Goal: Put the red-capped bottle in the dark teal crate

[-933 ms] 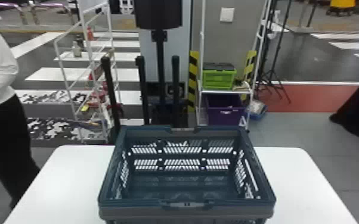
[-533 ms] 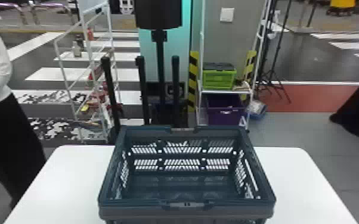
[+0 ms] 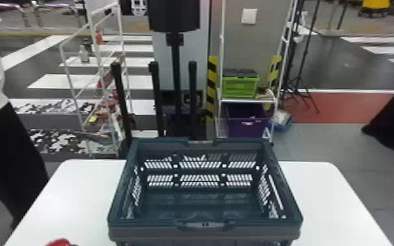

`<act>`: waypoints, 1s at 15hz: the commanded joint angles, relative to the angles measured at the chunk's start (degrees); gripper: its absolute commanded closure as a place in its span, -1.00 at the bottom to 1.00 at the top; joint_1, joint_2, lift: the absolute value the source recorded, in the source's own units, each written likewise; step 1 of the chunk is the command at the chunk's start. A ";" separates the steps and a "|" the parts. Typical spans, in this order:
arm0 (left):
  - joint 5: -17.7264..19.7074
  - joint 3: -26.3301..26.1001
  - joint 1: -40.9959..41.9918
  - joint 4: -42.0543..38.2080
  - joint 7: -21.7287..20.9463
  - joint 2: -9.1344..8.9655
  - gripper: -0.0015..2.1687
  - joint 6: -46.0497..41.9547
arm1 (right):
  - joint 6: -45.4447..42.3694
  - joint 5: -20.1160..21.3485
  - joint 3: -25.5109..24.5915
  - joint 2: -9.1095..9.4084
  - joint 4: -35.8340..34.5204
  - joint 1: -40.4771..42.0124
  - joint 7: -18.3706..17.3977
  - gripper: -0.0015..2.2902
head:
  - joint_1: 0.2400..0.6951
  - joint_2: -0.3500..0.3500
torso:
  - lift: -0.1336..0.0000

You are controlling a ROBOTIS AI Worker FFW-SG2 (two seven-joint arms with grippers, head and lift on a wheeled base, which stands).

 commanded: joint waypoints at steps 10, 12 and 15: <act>3.60 13.18 -31.80 -22.17 -24.37 4.70 0.71 75.13 | 0.35 0.00 -0.59 0.97 0.06 0.71 0.00 -0.86 | 0.14 0.00 | 1.00; 2.45 10.55 -37.77 -19.62 -27.71 6.28 0.71 75.83 | 0.18 0.26 -1.03 1.23 -0.29 1.41 0.00 -0.86 | 0.14 0.00 | 1.00; 0.52 6.06 -50.52 -13.73 -37.46 8.92 0.71 90.42 | 0.18 0.35 -1.38 1.32 -1.00 1.76 0.00 -0.86 | 0.14 0.00 | 1.00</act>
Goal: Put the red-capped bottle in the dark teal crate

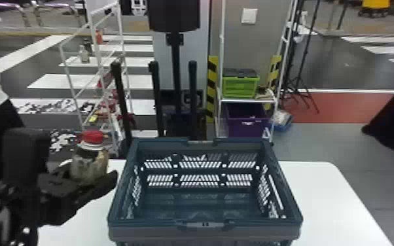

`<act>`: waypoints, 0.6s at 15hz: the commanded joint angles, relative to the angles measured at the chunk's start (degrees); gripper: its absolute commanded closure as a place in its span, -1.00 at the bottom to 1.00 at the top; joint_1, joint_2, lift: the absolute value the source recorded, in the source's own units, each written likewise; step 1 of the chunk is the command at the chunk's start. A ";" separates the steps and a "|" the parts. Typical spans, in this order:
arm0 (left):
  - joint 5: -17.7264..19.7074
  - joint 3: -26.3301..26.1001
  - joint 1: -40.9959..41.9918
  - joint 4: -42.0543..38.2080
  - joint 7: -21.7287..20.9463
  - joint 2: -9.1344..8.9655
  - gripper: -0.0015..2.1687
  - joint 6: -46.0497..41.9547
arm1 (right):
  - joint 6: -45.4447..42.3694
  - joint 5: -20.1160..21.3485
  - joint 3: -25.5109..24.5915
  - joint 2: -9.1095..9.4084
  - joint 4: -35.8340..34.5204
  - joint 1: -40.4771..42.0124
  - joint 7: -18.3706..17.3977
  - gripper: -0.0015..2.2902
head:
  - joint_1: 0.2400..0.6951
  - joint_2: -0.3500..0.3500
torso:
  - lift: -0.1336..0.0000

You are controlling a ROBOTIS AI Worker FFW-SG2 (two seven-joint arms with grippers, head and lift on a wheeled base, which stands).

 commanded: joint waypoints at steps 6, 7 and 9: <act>-11.67 -23.42 -26.92 24.51 -17.35 0.35 0.71 3.92 | 0.00 0.12 -0.66 0.43 -1.37 1.20 0.00 -0.86 | 0.14 0.00 | 1.00; -12.73 -26.85 -30.52 29.79 -20.61 0.35 0.71 1.29 | -0.18 0.21 -0.83 0.70 -1.81 1.64 0.00 -0.86 | 0.14 0.00 | 1.00; -13.17 -32.65 -36.06 40.68 -24.65 -0.44 0.71 -5.75 | -1.06 0.21 -1.10 0.79 -1.89 2.25 0.00 -0.86 | 0.14 0.00 | 1.00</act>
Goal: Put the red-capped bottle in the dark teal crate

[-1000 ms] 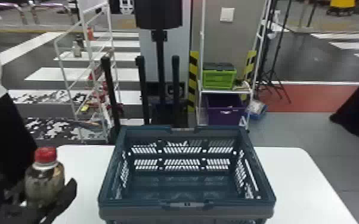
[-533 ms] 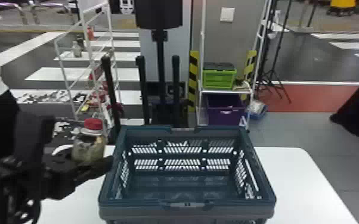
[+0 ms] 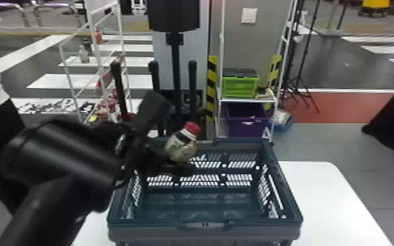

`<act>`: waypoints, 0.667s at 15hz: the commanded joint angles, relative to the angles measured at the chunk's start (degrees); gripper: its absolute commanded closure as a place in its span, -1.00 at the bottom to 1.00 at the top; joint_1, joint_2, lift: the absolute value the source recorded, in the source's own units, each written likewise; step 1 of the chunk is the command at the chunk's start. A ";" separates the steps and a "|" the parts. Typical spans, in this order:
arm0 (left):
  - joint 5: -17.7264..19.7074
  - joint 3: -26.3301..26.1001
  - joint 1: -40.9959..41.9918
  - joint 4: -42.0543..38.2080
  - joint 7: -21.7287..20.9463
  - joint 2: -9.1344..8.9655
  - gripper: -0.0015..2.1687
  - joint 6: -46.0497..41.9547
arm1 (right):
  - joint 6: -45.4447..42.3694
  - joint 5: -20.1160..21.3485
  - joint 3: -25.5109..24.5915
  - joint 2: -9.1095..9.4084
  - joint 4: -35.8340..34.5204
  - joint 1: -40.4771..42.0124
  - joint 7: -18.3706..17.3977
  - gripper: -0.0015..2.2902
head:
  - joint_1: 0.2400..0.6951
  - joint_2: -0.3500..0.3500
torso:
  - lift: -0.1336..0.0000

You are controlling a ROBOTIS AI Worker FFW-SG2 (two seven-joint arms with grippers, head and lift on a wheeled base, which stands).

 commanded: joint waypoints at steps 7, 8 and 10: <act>-7.07 -9.38 -9.42 36.24 -10.08 -8.52 0.71 -26.12 | -1.21 0.00 -0.52 0.39 -0.04 1.10 0.00 -0.86 | 0.14 0.00 | 1.00; -8.13 -9.47 -9.68 39.67 -10.26 -9.22 0.71 -28.58 | -1.21 0.00 -0.44 0.39 0.05 1.01 0.00 -0.86 | 0.14 0.00 | 1.00; -9.36 -10.61 -12.32 48.37 -10.35 -10.63 0.71 -35.09 | -1.21 0.18 -0.35 0.47 0.40 0.74 0.00 -0.86 | 0.14 0.00 | 1.00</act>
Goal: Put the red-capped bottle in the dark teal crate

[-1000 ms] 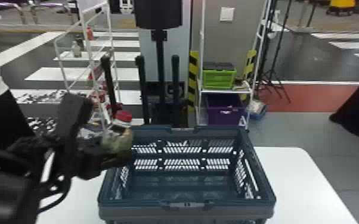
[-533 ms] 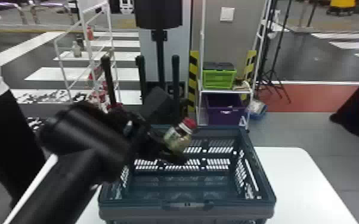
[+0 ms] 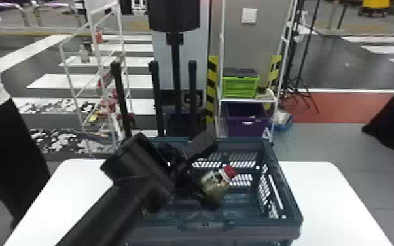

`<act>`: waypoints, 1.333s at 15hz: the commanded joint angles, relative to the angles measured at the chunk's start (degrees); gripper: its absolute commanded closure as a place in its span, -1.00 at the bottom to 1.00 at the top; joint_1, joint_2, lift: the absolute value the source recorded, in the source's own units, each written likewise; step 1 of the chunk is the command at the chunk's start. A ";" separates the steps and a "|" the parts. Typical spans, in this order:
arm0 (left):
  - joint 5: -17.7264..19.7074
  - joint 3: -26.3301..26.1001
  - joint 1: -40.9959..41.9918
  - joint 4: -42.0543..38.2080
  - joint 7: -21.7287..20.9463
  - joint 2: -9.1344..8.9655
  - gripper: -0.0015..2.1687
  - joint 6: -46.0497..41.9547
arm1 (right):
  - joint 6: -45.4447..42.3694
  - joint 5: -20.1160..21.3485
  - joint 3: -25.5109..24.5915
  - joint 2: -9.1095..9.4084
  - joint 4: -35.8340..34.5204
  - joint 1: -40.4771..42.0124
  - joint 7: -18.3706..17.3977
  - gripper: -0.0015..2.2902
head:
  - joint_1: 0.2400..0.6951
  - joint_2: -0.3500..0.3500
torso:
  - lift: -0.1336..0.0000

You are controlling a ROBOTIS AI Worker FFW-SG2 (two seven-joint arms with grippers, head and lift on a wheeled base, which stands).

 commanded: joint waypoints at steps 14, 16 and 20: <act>-4.16 -3.72 -6.32 20.94 4.11 -3.18 -1.00 -13.07 | -1.40 0.13 0.46 0.24 0.55 0.20 0.00 -0.86 | 0.14 0.00 | 1.00; -3.98 -3.72 -6.23 20.50 4.82 -3.18 -1.00 -13.07 | -1.58 0.13 0.46 0.24 0.55 0.29 0.00 -0.86 | 0.14 0.00 | 1.00; -3.63 -3.55 -4.30 11.10 4.29 -1.68 -0.99 -4.10 | -1.58 0.13 0.46 0.33 0.55 0.37 0.00 -0.86 | 0.14 0.00 | 1.00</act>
